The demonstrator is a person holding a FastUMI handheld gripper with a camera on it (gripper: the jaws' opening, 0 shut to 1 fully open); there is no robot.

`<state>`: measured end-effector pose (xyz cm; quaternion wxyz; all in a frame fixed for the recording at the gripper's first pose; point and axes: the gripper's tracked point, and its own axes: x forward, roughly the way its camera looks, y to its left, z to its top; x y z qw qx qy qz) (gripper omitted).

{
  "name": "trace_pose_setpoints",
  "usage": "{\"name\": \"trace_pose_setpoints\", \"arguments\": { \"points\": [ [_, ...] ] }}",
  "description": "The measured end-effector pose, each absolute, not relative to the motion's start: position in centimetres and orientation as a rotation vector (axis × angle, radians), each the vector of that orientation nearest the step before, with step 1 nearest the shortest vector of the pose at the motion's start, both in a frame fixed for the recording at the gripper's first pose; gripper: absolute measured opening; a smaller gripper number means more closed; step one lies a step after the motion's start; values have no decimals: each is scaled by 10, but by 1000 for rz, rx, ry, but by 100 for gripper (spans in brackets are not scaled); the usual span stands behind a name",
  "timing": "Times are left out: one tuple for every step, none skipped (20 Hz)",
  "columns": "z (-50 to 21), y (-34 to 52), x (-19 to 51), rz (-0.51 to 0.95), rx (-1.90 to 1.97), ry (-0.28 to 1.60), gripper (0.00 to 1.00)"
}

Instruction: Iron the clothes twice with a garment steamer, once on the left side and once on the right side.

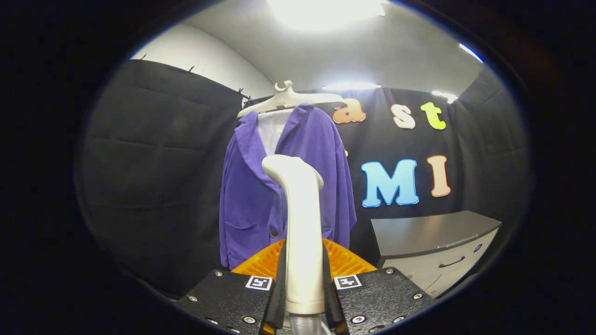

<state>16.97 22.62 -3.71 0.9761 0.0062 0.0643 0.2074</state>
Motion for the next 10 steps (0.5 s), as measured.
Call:
{"name": "trace_pose_setpoints", "arguments": {
  "points": [
    [-25, 232, 173, 426, 19, 112, 34],
    [-13, 239, 175, 436, 22, 92, 34],
    [-2, 246, 177, 448, 23, 72, 34],
    [8, 254, 178, 460, 23, 53, 34],
    [16, 261, 179, 473, 26, 36, 34],
    [22, 270, 180, 485, 32, 27, 34],
    [28, 279, 182, 496, 39, 20, 34],
    [33, 286, 185, 504, 43, 16, 34],
    [38, 293, 188, 509, 50, 14, 34],
    [42, 301, 192, 511, 56, 12, 34]
  ]
}}
